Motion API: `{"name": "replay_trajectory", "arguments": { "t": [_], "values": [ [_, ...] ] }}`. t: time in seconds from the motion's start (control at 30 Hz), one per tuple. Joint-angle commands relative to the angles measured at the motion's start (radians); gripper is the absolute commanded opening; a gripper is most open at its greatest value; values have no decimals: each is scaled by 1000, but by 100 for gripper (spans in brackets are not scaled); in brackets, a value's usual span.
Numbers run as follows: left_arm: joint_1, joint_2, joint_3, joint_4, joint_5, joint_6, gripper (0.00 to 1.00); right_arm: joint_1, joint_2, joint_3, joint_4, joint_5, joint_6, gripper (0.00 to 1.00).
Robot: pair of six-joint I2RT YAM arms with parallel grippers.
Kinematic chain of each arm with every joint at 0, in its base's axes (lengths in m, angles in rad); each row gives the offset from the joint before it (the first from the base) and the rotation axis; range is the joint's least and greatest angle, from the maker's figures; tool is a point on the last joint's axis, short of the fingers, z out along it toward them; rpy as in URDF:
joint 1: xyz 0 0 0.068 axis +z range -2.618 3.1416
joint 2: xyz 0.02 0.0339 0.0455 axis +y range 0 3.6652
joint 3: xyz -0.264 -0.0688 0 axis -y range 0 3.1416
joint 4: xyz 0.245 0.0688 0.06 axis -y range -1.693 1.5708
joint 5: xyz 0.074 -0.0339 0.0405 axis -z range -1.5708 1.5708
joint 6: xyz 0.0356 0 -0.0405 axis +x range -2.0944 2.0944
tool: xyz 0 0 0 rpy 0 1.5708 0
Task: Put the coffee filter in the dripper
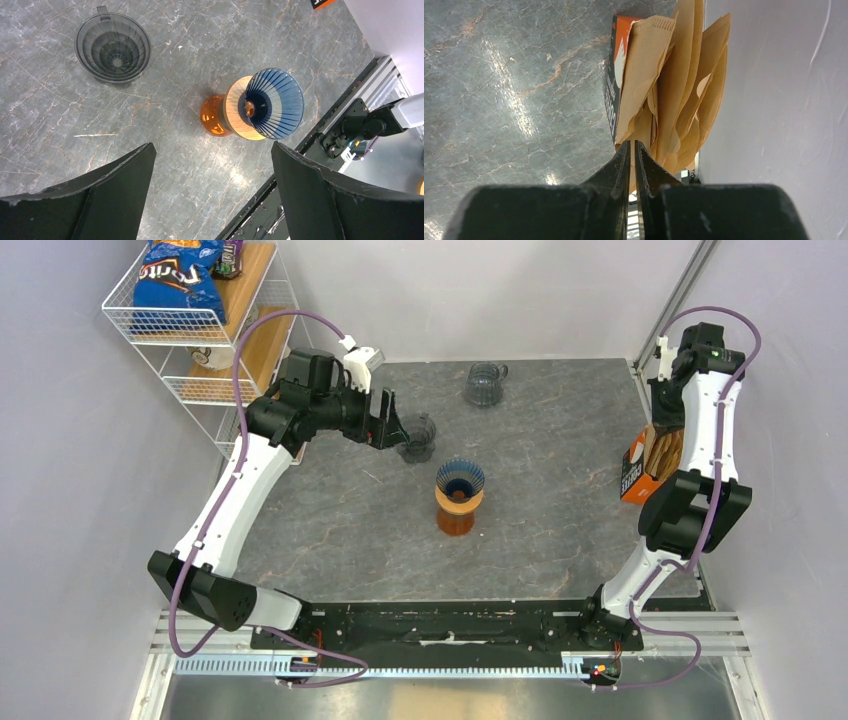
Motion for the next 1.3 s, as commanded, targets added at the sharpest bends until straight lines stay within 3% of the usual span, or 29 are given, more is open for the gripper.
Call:
{"name": "replay_trajectory", "arguments": {
  "t": [0.0,1.27],
  "values": [
    [7,7,17,42,24,-27,93,5,20,3,23,13,-9,13],
    [31,23,19,47,62,-45,93,-3,12,-7,28,44,-13,14]
  ]
}}
